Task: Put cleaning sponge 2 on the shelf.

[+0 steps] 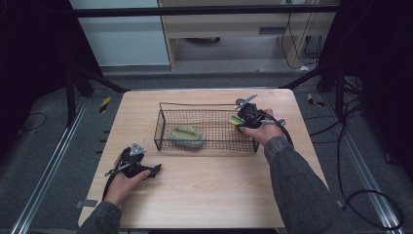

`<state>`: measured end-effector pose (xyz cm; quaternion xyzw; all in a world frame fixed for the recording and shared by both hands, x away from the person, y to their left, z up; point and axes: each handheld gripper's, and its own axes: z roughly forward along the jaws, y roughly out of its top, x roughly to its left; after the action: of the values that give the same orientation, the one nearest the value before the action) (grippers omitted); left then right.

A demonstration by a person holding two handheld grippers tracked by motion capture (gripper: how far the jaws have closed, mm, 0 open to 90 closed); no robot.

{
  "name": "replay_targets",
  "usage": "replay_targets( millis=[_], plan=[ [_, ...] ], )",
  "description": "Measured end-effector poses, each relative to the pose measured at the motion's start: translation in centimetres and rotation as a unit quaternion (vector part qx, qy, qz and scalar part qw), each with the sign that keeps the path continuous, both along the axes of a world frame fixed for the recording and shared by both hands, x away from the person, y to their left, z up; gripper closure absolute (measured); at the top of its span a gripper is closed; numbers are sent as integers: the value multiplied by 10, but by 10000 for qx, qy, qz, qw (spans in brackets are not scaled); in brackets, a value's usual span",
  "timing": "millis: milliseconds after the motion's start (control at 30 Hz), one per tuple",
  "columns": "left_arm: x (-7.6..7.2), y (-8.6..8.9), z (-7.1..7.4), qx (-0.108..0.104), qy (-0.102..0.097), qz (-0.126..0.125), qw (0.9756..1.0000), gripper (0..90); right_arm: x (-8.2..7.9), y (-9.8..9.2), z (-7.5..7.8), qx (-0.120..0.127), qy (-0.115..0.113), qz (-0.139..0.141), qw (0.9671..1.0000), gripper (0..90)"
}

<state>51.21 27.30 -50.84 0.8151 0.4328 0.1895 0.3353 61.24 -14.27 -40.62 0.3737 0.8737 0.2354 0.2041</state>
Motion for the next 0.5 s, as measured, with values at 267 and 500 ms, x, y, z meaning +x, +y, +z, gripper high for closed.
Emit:
replay_targets(
  millis=[267, 500],
  plan=[
    [0, 0, 0, 2, 1, -1, 10000, 0, -3, 2, 0, 79, 20, 35, 10000, 532],
    [0, 0, 0, 2, 1, -1, 10000, 0, -5, 5, -1, 98, 84, 92, 9999, 509]
  ],
)
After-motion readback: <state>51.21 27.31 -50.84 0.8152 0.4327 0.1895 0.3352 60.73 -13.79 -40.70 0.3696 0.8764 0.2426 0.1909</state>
